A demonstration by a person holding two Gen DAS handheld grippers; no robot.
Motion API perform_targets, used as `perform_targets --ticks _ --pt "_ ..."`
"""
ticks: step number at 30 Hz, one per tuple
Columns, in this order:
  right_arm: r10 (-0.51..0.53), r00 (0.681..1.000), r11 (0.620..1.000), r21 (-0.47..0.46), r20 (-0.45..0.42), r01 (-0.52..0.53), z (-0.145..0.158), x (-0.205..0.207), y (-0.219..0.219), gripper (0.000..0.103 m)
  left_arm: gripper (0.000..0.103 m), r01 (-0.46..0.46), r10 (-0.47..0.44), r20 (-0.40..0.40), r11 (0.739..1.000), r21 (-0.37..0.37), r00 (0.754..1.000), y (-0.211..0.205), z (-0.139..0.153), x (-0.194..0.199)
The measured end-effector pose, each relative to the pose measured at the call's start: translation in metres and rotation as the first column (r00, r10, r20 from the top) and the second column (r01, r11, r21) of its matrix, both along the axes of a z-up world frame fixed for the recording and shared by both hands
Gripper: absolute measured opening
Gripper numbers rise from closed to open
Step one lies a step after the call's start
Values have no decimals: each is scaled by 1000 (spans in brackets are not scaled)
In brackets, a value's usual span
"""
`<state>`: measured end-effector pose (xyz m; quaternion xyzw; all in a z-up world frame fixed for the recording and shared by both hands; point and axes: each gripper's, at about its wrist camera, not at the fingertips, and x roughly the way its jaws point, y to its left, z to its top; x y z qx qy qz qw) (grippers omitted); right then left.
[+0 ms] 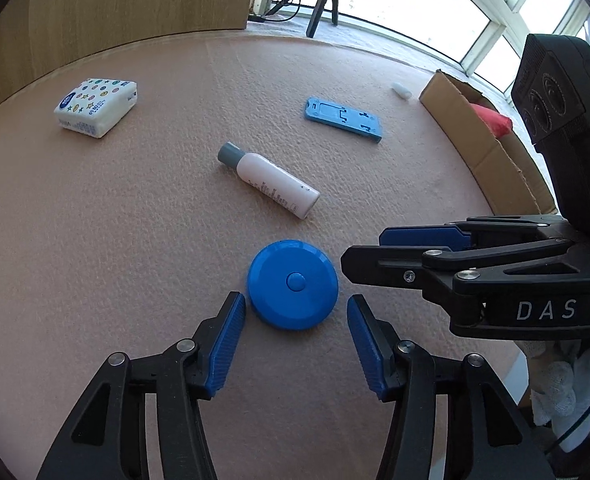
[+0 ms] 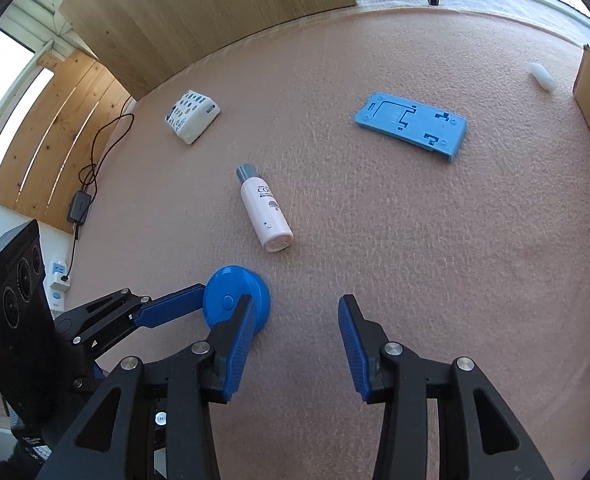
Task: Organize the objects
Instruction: 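Lift the blue round case with the left gripper while the right tool approaches it, then close the right gripper on the blue round case beside the left gripper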
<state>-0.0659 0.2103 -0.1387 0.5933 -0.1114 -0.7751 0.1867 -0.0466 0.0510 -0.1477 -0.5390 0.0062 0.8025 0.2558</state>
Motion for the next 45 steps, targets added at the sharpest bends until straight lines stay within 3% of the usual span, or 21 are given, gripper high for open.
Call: perform_targets --ticks 15,21,29,36,45 --pt "73 997 997 -4 8 -73 -8 -1 -27 40 55 -40 39 13 997 64 999 -8 -2 -1" --pt "89 996 996 -33 20 -88 -9 -2 -32 30 51 -39 39 5 998 57 999 -6 -2 0" --pt "81 997 996 -29 15 -81 -7 0 -30 30 50 -57 56 11 996 69 998 2 4 0" --pt "36 999 998 -51 -14 -36 10 2 -7 30 50 -19 22 -36 996 86 999 31 30 -2" --pt "-71 993 997 -48 -96 66 47 7 61 30 50 85 -71 -111 988 126 991 111 68 -9"
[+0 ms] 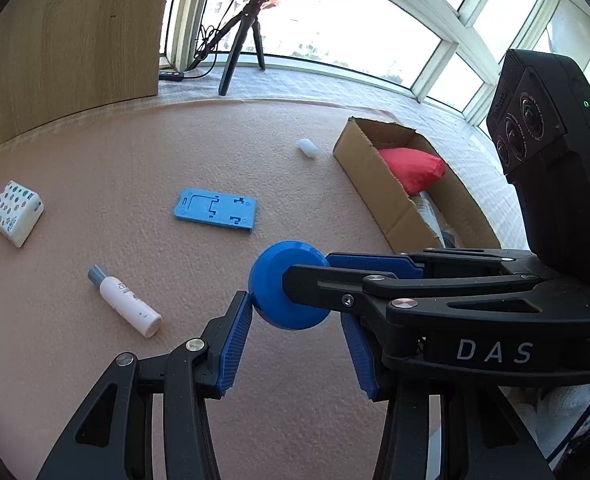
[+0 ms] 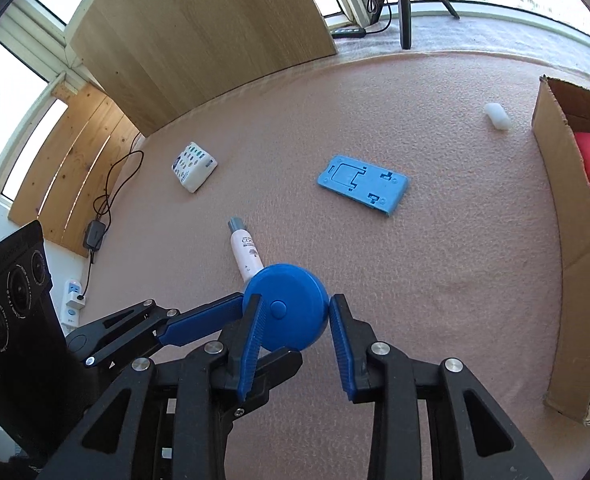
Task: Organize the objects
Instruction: 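Close the right gripper on the blue round case beside the left gripper, then carry the blue round case over the box and open both grippers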
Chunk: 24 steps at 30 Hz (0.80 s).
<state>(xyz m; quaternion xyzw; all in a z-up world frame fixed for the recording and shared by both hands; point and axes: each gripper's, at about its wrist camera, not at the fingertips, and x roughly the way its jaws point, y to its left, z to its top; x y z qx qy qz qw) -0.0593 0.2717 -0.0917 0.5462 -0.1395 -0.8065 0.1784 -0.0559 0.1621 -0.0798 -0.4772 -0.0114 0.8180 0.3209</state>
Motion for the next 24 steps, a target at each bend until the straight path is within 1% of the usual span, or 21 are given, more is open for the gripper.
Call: perform_targets --ticks 8,13,19,24 --pt "-129 990 991 12 -64 130 29 5 80 30 50 107 -105 -43 994 31 994 87 23 -4" --pt "-200 976 979 24 -90 203 38 7 125 30 49 165 -163 -50 985 40 985 133 25 -5" --pt "-268 958 961 38 -99 272 39 13 168 30 49 222 -220 -46 974 42 974 176 24 0" --pt "-307 947 950 34 -93 311 36 18 192 30 49 246 -245 -42 968 38 969 194 21 4"
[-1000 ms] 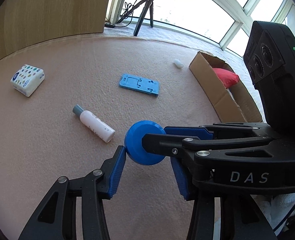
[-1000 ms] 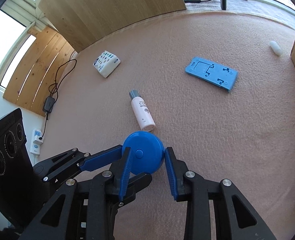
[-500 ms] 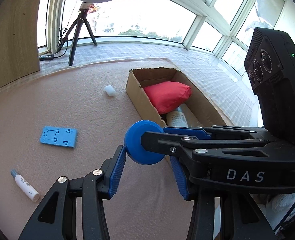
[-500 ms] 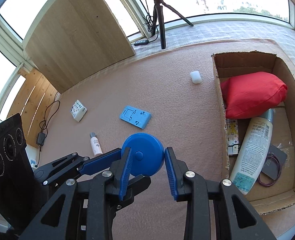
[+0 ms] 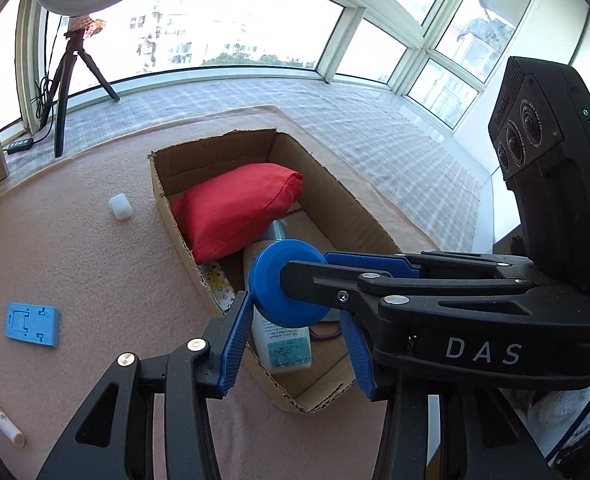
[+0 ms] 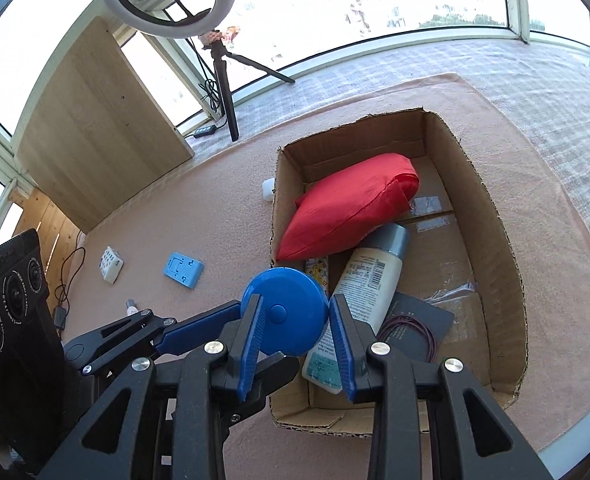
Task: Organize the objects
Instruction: 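Carry the blue round case over the box and open both grippers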
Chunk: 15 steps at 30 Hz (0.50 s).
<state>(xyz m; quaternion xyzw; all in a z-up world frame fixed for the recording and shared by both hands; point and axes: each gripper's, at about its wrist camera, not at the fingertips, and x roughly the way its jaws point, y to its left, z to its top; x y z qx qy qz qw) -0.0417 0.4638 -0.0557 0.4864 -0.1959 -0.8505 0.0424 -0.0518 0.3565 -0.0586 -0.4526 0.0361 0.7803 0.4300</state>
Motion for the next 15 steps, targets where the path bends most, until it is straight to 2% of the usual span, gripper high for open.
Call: perform_targets --ticks 2,4,7,15 --pt "-9 1000 1000 -3 -1 9 -1 3 7 30 50 -1 1 2 1000 -7 1000 4 0 1" --pt "-15 1000 1000 -8 0 15 -2 5 11 30 62 -12 12 13 1000 -10 1000 4 -1 1" --pt "-49 999 999 6 4 49 -4 7 16 36 62 -15 15 13 1000 -5 1000 -1 0 2" --pt "-45 999 999 -6 -5 45 -2 11 12 36 62 -54 55 17 998 -25 998 -36 -3 6"
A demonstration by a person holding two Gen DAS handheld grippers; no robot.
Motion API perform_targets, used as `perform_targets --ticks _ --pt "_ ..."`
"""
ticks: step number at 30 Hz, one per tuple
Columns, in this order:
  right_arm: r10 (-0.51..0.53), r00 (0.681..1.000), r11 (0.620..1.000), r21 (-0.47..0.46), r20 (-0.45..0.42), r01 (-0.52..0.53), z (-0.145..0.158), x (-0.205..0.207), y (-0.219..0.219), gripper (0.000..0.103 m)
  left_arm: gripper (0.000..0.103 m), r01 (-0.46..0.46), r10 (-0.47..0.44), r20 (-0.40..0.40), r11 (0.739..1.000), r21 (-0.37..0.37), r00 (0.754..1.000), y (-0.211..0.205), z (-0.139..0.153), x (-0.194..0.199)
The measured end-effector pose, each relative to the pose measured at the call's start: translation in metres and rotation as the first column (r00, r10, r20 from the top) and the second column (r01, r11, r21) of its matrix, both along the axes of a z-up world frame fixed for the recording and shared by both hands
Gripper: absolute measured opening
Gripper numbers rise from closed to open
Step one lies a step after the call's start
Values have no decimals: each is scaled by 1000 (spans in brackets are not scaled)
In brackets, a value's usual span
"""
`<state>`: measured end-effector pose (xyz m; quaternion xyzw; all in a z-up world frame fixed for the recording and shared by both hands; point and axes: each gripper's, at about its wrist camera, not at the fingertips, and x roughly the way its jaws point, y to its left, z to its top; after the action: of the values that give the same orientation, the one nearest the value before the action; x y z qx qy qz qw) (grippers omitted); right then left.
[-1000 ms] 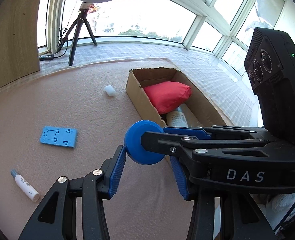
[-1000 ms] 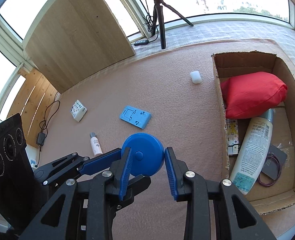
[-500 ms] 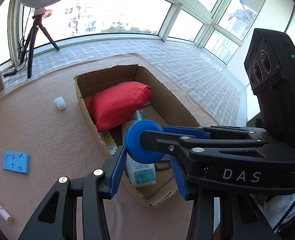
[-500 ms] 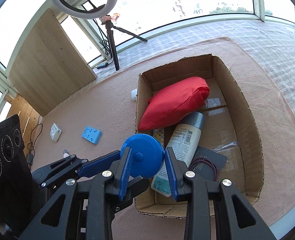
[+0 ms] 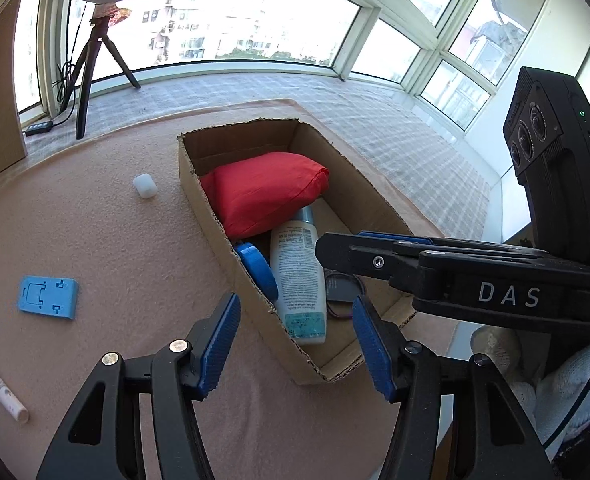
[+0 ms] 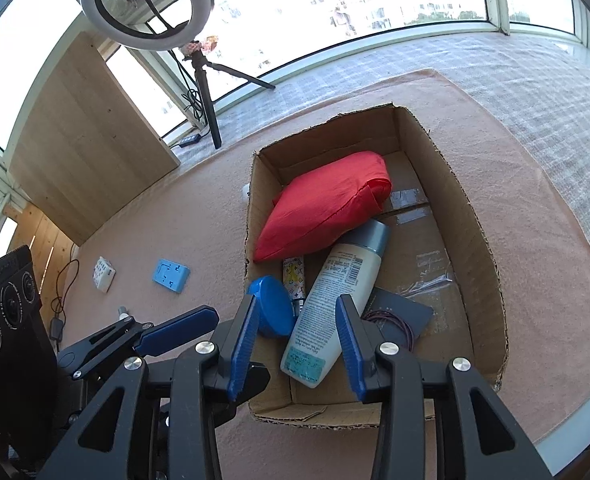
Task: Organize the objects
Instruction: 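Carry the blue round case over the box and open both grippers, then move the right tool to the small white block and close on it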
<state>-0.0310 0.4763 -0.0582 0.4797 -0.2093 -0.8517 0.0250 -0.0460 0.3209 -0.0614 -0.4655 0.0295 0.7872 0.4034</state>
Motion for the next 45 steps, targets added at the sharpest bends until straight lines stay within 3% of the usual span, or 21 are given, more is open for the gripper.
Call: perform_targets --ticks 8,13,23,34,45 --pt "67 998 998 -19 -17 -67 4 -9 -28 36 62 -119 120 8 992 -51 993 -69 -9 -2" --pt "142 990 990 15 -21 -142 10 -26 -58 36 62 -207 209 31 976 -64 977 -122 -14 -6" --pt "215 977 976 39 10 -215 17 -109 -95 35 62 -349 353 39 934 -81 935 -203 -19 -11" --pt "187 958 962 156 215 -223 -30 -210 -108 26 62 -467 472 65 880 -81 879 -271 -28 -13" --pt "156 920 899 333 361 -283 -63 -246 -118 24 62 -507 517 95 855 -108 851 -290 -42 -25"
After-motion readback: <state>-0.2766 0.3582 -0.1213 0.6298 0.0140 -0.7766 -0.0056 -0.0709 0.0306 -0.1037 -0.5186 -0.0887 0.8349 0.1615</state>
